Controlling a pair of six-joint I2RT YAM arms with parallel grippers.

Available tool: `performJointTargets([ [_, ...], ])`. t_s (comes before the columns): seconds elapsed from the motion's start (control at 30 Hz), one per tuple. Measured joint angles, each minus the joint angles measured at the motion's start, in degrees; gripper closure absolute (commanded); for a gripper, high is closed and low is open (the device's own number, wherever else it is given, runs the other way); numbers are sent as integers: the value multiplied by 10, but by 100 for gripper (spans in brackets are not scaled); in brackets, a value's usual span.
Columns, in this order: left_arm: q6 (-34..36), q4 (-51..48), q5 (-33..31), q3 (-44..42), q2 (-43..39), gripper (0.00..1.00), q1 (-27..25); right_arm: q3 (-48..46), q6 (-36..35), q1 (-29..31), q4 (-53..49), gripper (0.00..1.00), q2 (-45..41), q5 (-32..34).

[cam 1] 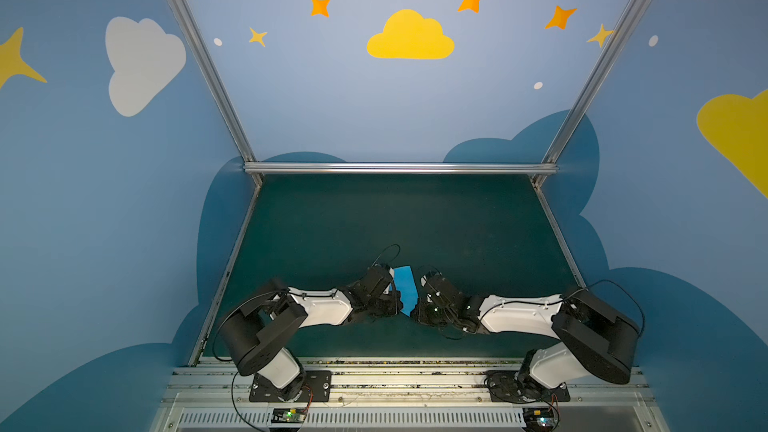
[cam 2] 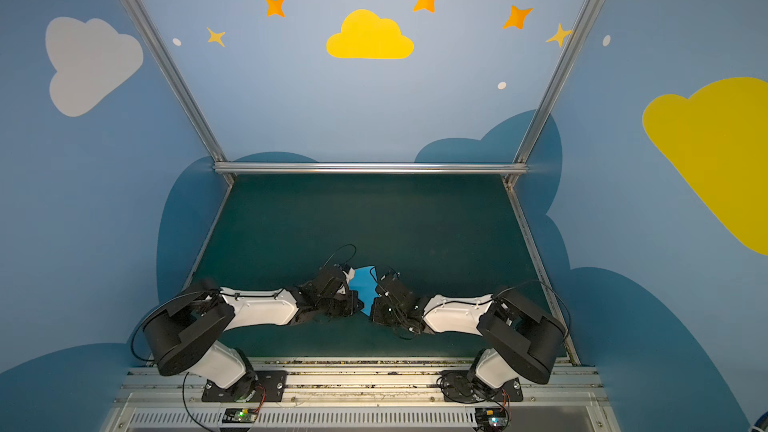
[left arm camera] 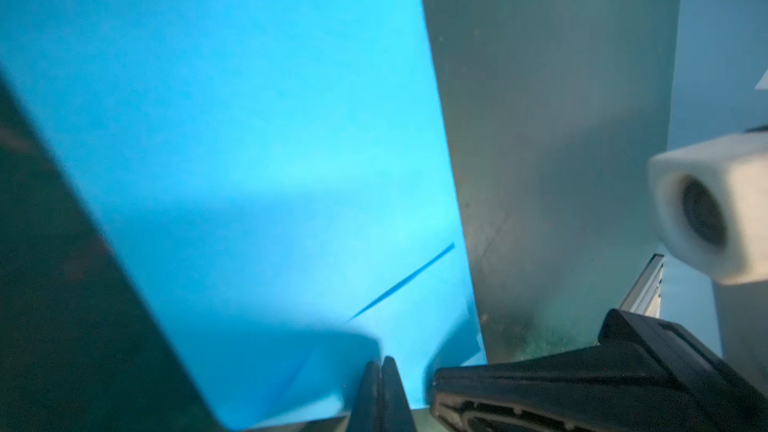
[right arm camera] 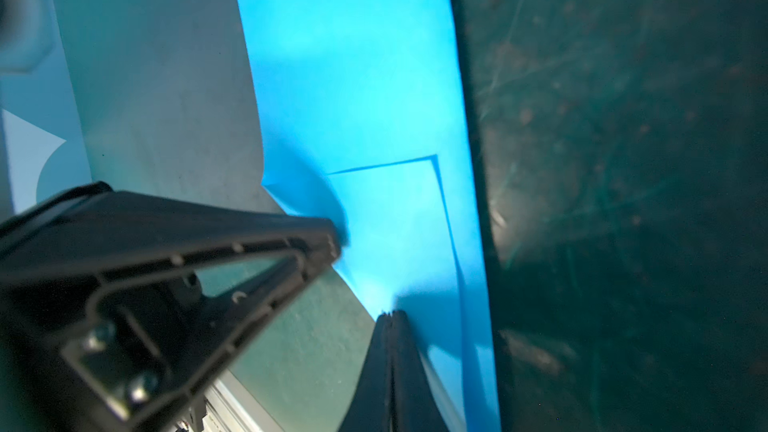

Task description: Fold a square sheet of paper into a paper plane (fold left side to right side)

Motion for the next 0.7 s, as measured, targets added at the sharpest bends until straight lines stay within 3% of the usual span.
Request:
performJointTargets([
  [0.27,-11,6,-15,-43,-41,96,28,0,0,-2,0,100,0,0],
  [0.7,-17,-5,-18,-44,-47,96,94,0,0,-2,0,100,-1,0],
])
